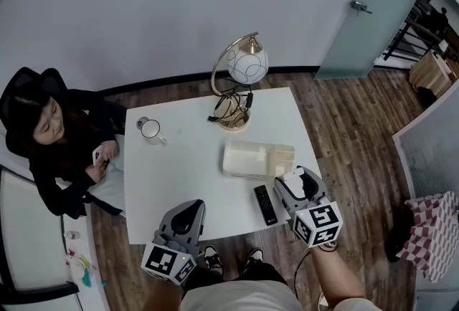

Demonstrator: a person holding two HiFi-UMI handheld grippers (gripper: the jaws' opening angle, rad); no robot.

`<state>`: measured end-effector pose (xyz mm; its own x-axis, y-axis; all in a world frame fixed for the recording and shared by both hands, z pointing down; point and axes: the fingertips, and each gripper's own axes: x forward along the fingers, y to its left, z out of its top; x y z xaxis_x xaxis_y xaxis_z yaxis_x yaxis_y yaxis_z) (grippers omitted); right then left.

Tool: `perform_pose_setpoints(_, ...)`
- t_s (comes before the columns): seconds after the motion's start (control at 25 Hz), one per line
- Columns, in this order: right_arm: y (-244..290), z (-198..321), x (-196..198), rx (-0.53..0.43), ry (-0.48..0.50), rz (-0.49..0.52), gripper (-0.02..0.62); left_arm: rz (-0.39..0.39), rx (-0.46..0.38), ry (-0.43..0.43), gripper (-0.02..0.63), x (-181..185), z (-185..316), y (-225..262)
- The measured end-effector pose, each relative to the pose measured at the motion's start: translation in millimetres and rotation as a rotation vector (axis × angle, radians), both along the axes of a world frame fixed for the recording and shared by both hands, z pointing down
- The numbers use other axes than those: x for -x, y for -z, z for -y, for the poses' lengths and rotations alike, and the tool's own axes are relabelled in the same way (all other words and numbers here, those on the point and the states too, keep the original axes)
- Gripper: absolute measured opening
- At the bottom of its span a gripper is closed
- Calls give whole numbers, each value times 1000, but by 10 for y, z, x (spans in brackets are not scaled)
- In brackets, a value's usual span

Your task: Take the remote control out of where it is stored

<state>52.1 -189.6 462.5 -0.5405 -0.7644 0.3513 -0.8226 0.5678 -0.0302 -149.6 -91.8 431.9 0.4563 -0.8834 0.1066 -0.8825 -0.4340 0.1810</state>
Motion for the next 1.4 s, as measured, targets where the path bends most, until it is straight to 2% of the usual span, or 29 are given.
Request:
perform_pose_setpoints(0.2, -213, -336, 236, 84, 91, -6, 284, 1, -3, 8, 6, 43, -50, 9)
perform_pose_setpoints(0.44, -675, -688, 472, 227, 182, -49, 284, 2, -4, 17, 6, 94, -100, 18)
perform_pose_setpoints(0.8, -1288, -892, 614, 377, 232, -144, 284, -9, 3, 28, 6, 188, -125, -41)
perform_pose_setpoints(1.4, -1673, -559, 1141, 420, 304, -303, 284, -7, 10, 42, 6, 289, -106, -69)
